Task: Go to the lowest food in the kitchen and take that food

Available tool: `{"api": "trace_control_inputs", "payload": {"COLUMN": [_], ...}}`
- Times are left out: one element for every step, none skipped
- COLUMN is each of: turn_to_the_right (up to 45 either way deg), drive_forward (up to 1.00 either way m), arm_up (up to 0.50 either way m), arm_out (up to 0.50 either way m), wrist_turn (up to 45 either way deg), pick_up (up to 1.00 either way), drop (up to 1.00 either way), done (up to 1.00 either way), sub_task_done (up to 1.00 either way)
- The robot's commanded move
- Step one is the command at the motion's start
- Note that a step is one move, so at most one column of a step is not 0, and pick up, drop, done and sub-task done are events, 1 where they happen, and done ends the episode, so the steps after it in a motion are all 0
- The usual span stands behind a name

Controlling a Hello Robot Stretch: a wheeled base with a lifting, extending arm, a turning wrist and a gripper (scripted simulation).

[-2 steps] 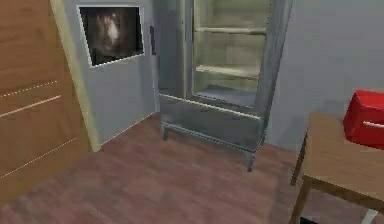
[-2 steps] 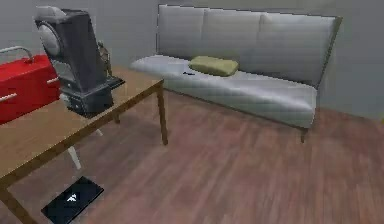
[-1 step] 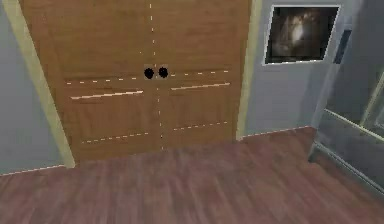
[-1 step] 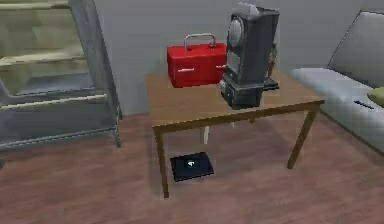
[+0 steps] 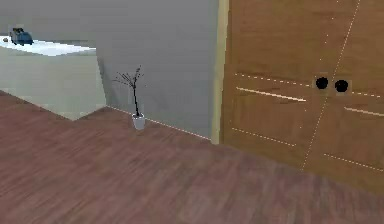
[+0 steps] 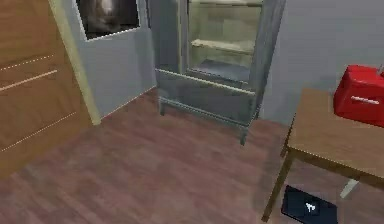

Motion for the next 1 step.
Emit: {"api": "trace_control_inputs", "payload": {"turn_to_the_right": [-45.0], "drive_forward": [0.00], "arm_up": [0.00], "arm_out": [0.00], "wrist_turn": [0.0], "pick_up": [0.00], "drop": [0.00], "done": [0.00], "sub_task_done": [0.00]}}
